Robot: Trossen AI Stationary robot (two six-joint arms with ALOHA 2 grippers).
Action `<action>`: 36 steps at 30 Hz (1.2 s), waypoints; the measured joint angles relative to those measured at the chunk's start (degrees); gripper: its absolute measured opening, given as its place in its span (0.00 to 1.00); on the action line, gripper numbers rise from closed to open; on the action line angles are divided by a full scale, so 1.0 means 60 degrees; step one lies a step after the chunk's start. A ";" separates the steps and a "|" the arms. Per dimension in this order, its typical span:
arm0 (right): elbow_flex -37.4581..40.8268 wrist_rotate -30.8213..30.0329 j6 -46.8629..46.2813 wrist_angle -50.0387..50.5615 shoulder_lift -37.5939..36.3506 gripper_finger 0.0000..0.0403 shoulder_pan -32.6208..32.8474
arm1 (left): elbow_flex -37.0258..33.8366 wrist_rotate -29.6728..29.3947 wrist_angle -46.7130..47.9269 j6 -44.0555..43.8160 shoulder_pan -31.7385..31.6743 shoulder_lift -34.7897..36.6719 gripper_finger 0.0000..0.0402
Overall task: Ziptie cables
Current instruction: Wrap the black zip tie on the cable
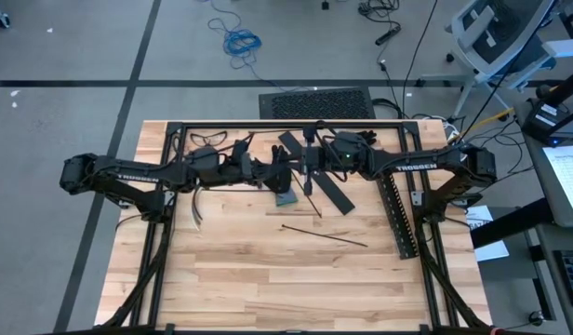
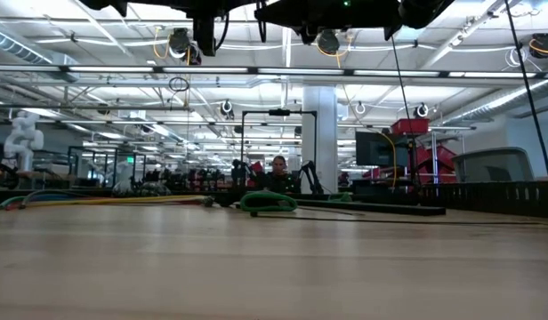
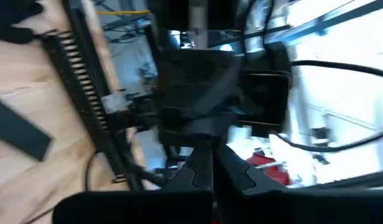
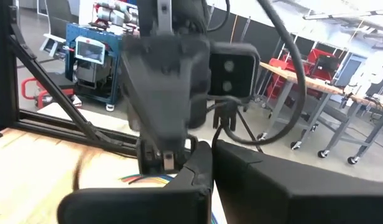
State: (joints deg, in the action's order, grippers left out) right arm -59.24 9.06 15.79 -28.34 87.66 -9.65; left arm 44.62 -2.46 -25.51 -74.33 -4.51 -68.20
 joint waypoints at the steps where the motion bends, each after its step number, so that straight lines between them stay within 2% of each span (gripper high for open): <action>1: 0.0000 -0.0004 0.0000 0.0005 0.0000 0.00 0.0021 | 0.0000 -0.0070 0.0108 -0.0036 -0.0007 0.0000 0.00; 11: 0.0007 -0.0004 -0.0004 0.0034 0.0000 0.00 0.0076 | 0.0000 -0.0102 0.0039 0.0241 0.0034 -0.0004 0.02; 26: 0.0004 0.0051 -0.0007 -0.0025 0.0000 0.00 0.0091 | 0.0000 0.0262 -0.0538 0.0215 0.0062 -0.0004 0.38; 31: 0.0004 0.0044 -0.0007 -0.0025 0.0000 0.00 0.0087 | 0.0000 0.0335 -0.0664 0.0215 0.0062 -0.0004 0.45; 36: 0.0004 0.0047 -0.0007 -0.0004 0.0000 0.00 0.0091 | 0.0000 0.0821 -0.0619 0.0572 0.0062 -0.0004 0.48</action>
State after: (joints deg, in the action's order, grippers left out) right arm -59.22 9.34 15.75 -28.36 87.66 -9.10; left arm 44.62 2.46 -29.23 -70.89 -4.14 -68.23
